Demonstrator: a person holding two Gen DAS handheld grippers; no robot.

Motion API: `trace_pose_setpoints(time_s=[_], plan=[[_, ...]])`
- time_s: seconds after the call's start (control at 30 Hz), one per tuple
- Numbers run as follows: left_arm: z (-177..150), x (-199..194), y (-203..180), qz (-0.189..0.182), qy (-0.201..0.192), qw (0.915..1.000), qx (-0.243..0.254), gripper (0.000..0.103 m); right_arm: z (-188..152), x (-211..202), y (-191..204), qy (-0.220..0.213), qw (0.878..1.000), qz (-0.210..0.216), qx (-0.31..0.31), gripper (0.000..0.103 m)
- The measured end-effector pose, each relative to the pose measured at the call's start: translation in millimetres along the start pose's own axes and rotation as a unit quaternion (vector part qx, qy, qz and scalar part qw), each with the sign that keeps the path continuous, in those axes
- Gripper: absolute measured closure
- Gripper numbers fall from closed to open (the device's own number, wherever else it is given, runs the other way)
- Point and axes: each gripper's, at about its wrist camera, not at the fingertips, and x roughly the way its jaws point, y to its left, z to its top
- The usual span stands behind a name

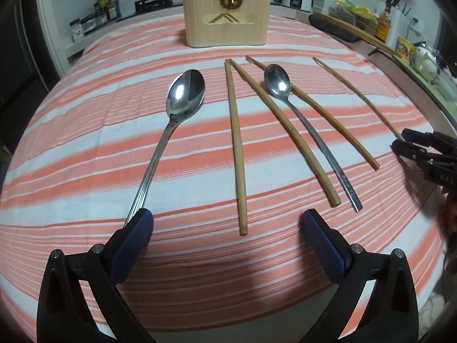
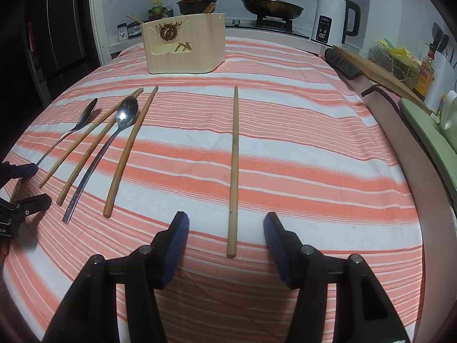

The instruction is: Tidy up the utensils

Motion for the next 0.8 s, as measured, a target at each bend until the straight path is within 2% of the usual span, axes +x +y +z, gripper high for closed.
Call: trace_pose_setpoints(time_s=[0.13, 0.27, 0.47, 0.53, 0.63, 0.8], plan=[[-2, -2, 2, -0.014, 0.01, 0.9997, 0.019, 0.0, -2, -3, 1, 0.005, 1.0, -0.002, -0.014, 0.046], [-7, -7, 5, -0.018, 0.0, 0.9997, 0.016, 0.002, -10, -8, -4, -0.007, 1.0, 0.005, -0.008, 0.046], [-8, -11, -4, -0.022, -0.012, 0.9994, 0.024, 0.02, -9, -7, -3, -0.007, 1.0, 0.005, -0.008, 0.045], [-9, -13, -5, -0.022, -0.018, 0.9994, 0.022, 0.032, -9, -9, -3, -0.007, 1.0, 0.001, -0.006, 0.045], [-10, -14, -8, -0.022, -0.023, 0.9993, 0.021, 0.038, -14, -13, -7, -0.009, 1.0, -0.007, 0.007, 0.046], [-6, -11, -7, -0.021, -0.025, 0.9994, 0.014, 0.041, -15, -13, -9, -0.013, 1.0, -0.009, 0.01, 0.048]])
